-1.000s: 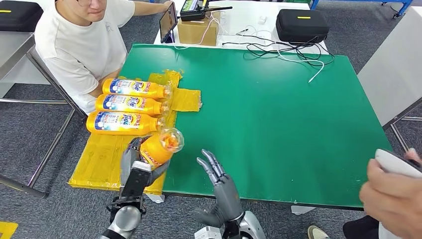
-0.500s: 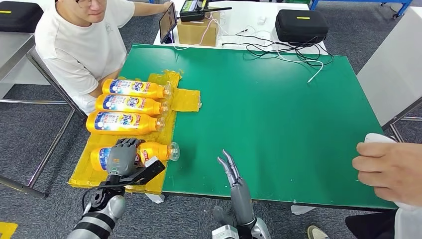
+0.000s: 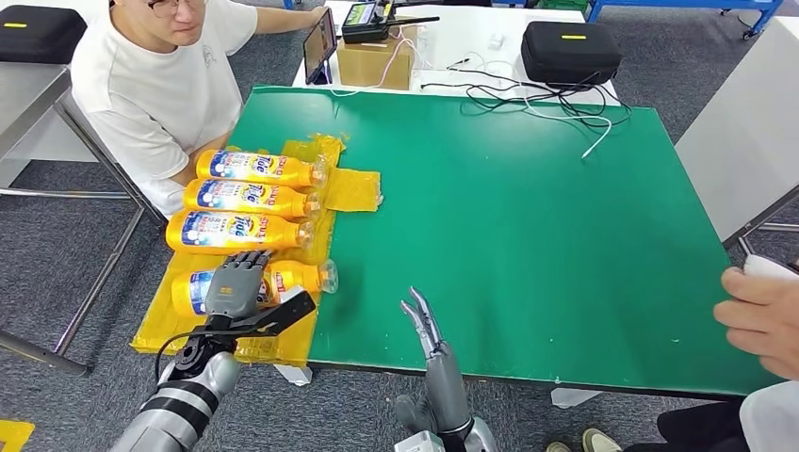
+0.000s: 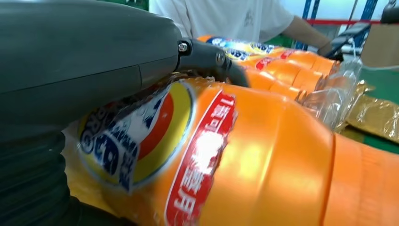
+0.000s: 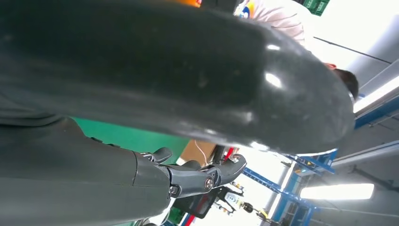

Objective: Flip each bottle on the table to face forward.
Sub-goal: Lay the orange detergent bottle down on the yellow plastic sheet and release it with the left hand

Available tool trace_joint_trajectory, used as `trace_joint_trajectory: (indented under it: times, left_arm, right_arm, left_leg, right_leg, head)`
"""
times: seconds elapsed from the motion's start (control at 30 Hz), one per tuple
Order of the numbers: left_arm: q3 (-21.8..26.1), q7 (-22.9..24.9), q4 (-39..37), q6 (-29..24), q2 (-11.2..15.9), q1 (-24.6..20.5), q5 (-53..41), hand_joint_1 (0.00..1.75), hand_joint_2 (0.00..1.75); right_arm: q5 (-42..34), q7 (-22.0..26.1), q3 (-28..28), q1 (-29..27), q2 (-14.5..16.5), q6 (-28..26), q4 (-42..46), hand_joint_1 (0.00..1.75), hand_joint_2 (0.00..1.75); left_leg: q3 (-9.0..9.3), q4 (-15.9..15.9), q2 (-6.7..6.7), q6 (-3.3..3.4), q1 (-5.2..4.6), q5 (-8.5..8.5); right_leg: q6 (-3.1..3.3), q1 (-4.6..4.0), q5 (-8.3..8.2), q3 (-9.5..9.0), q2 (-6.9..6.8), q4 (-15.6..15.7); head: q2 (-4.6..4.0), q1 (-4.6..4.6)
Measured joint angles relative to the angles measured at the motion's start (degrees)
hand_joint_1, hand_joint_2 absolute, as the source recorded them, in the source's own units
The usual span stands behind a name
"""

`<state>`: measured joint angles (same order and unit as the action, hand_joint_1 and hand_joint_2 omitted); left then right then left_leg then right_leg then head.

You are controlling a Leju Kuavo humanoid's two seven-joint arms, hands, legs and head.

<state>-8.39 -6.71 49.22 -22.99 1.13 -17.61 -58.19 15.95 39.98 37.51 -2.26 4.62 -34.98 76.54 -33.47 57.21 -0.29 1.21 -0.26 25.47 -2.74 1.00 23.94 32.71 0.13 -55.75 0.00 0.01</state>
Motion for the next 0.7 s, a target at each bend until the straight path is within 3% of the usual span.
trace_joint_trajectory:
  times: [0.2, 0.7]
  left_arm:
    - [0.23, -3.50, -0.86, 2.32, -1.33, -0.28, 7.45, 0.00, 1.75]
    - [0.33, -12.16, 5.61, 4.14, -6.37, 5.49, 21.02, 0.00, 1.75]
  right_arm:
    - [-1.78, 0.00, 0.18, -0.01, -0.10, -0.71, 0.57, 0.00, 0.00]
    - [-3.11, 0.00, -0.64, -0.55, -0.49, -0.95, 3.31, 0.00, 0.00]
  left_leg:
    - [0.14, 0.00, -0.08, 0.00, -0.02, 0.00]
    - [-0.06, 0.01, -0.12, 0.01, -0.03, 0.01]
  right_leg:
    - [0.00, 0.02, 0.01, -0.19, -0.05, 0.00]
    - [-0.01, 0.03, 0.01, 0.05, -0.11, 0.01]
  head:
    - [0.02, -0.01]
    - [0.01, 0.00]
